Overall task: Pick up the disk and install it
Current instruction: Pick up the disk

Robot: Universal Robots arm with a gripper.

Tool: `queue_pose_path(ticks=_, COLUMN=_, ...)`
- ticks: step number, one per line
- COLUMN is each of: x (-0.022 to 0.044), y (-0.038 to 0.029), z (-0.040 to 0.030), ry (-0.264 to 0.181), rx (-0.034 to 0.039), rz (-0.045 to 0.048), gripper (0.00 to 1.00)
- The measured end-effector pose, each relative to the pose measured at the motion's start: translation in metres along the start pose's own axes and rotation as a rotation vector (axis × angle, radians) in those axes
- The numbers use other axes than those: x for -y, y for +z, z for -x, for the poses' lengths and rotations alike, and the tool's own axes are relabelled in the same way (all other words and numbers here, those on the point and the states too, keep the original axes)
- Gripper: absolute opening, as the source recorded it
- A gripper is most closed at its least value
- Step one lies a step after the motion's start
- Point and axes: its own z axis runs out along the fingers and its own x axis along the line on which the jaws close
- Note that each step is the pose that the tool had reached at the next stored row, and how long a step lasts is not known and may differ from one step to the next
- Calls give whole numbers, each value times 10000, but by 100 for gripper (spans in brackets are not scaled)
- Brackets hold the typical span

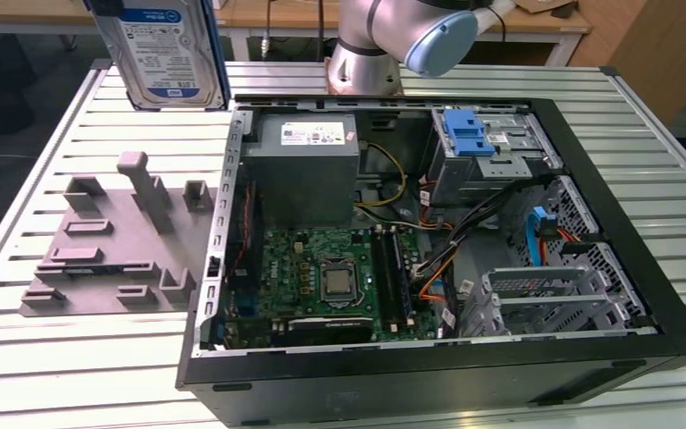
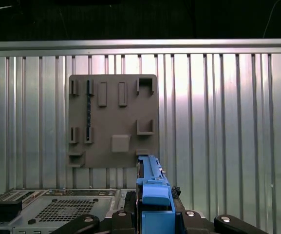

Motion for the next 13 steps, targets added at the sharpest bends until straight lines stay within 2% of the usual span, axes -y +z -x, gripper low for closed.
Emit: queue_pose_path(ticks=13, x=3, y=-1, z=-13, ry=-1, rx=-1, rz=0, gripper=36)
